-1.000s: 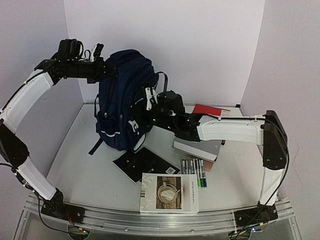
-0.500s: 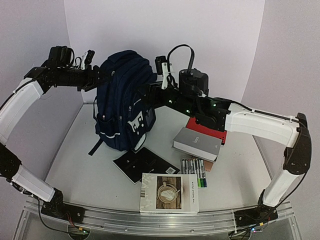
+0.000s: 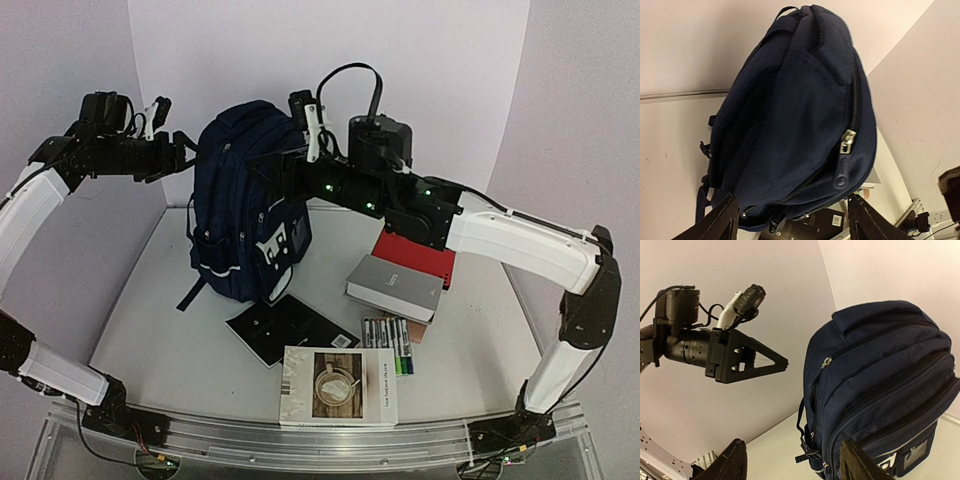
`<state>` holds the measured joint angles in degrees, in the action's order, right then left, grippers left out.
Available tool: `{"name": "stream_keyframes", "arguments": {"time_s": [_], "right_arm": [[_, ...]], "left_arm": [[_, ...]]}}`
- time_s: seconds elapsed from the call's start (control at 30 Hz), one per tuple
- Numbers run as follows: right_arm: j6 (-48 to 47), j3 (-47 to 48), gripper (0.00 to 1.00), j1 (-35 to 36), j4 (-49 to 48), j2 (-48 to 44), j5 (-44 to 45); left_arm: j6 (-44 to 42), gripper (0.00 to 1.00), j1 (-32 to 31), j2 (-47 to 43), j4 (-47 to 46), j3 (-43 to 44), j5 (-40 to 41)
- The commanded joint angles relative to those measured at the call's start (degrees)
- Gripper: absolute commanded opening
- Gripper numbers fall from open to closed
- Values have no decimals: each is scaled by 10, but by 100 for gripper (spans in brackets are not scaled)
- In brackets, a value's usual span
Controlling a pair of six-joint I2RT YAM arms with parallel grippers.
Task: Pack the student bag
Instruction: Unzip the student bag at the center of the board.
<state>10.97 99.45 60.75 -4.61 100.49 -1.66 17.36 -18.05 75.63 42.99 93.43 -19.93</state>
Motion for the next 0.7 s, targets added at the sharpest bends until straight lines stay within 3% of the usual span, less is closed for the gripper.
{"name": "stream_keyframes", "arguments": {"time_s": [0.0, 0.3, 0.43, 0.57, 0.67], "right_arm": [[-143, 51, 62, 14, 40, 36, 60], [-321, 110, 62, 16, 45, 94, 120], [-372, 117, 61, 16, 42, 105, 106], [-433, 112, 54, 17, 32, 106, 95], [-478, 99, 53, 17, 9, 102, 104]], "left_arm": [[-29, 75, 6, 6, -26, -23, 61], [-70, 73, 7, -11, -165, -97, -3], [-90, 66, 8, -6, -190, -105, 2], [-110, 34, 8, -8, -219, -124, -33], [-119, 21, 8, -17, -239, -144, -82]]}}
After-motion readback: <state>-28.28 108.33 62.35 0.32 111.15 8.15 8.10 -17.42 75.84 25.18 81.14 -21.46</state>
